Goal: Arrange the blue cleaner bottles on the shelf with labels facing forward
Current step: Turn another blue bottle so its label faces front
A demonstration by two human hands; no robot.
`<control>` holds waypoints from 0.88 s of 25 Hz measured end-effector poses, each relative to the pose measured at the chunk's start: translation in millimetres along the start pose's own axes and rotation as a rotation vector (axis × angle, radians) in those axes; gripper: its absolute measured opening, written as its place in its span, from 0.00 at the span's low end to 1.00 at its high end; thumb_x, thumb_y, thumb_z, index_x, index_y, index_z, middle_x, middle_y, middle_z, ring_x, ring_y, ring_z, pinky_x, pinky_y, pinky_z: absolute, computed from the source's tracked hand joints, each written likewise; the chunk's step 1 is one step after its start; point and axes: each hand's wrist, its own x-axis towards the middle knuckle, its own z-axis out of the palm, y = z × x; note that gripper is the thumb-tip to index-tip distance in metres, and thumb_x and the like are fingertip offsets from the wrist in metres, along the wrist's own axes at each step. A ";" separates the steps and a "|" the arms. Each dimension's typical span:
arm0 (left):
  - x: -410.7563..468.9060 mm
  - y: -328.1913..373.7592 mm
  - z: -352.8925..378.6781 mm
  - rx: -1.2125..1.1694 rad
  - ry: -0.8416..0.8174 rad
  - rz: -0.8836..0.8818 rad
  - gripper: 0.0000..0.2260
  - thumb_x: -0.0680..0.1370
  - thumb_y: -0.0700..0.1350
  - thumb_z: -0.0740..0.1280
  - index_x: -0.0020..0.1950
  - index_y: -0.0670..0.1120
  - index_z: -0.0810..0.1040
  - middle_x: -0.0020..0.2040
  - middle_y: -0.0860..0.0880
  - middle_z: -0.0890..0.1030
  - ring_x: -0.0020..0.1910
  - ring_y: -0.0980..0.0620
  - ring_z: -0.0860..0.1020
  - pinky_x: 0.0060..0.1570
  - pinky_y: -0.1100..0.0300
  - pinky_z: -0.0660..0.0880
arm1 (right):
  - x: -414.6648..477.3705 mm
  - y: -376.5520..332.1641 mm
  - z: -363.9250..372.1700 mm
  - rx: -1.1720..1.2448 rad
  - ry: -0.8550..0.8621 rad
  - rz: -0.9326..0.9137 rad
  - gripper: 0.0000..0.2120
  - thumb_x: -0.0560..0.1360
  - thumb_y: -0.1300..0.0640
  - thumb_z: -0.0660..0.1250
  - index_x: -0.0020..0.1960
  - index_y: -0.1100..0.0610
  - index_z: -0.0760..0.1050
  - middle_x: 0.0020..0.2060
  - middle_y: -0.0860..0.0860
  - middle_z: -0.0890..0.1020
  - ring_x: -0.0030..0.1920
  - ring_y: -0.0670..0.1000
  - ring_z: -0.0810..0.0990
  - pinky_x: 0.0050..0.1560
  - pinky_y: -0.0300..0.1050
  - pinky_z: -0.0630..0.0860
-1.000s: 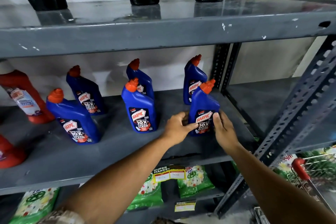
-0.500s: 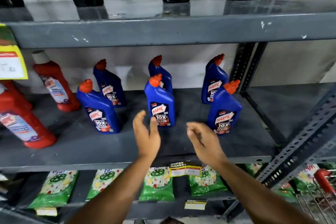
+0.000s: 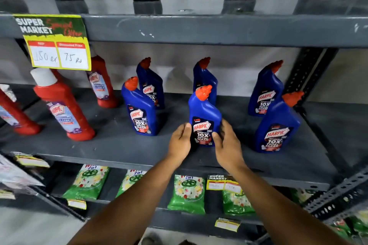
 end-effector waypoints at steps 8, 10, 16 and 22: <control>-20.4 -6.8 -57.3 -0.008 0.318 0.317 0.10 0.80 0.52 0.57 0.56 0.53 0.74 0.52 0.50 0.79 0.51 0.59 0.76 0.56 0.61 0.72 | -35.2 -37.7 36.3 -0.139 0.120 -0.333 0.14 0.75 0.57 0.65 0.60 0.50 0.73 0.51 0.50 0.76 0.49 0.42 0.76 0.53 0.47 0.76; -9.7 -9.8 -101.6 -0.061 0.514 0.334 0.13 0.79 0.54 0.56 0.58 0.49 0.72 0.54 0.44 0.77 0.53 0.50 0.76 0.57 0.54 0.72 | -25.8 -56.0 67.8 -0.115 -0.067 -0.305 0.15 0.76 0.57 0.64 0.62 0.52 0.74 0.52 0.49 0.77 0.51 0.42 0.77 0.55 0.48 0.77; 62.5 13.8 -170.8 -0.066 0.180 -0.029 0.22 0.82 0.55 0.52 0.67 0.44 0.74 0.68 0.42 0.75 0.68 0.45 0.72 0.69 0.53 0.66 | 35.9 -99.1 151.5 -0.064 -0.270 0.038 0.33 0.77 0.58 0.63 0.77 0.51 0.51 0.72 0.54 0.70 0.70 0.56 0.70 0.69 0.55 0.68; 47.6 -9.9 -197.7 0.011 0.035 -0.080 0.21 0.80 0.57 0.56 0.50 0.43 0.80 0.50 0.45 0.84 0.49 0.49 0.80 0.56 0.51 0.76 | 5.2 -95.7 182.6 -0.071 -0.135 0.008 0.26 0.78 0.57 0.62 0.74 0.51 0.58 0.66 0.53 0.76 0.64 0.54 0.76 0.65 0.52 0.72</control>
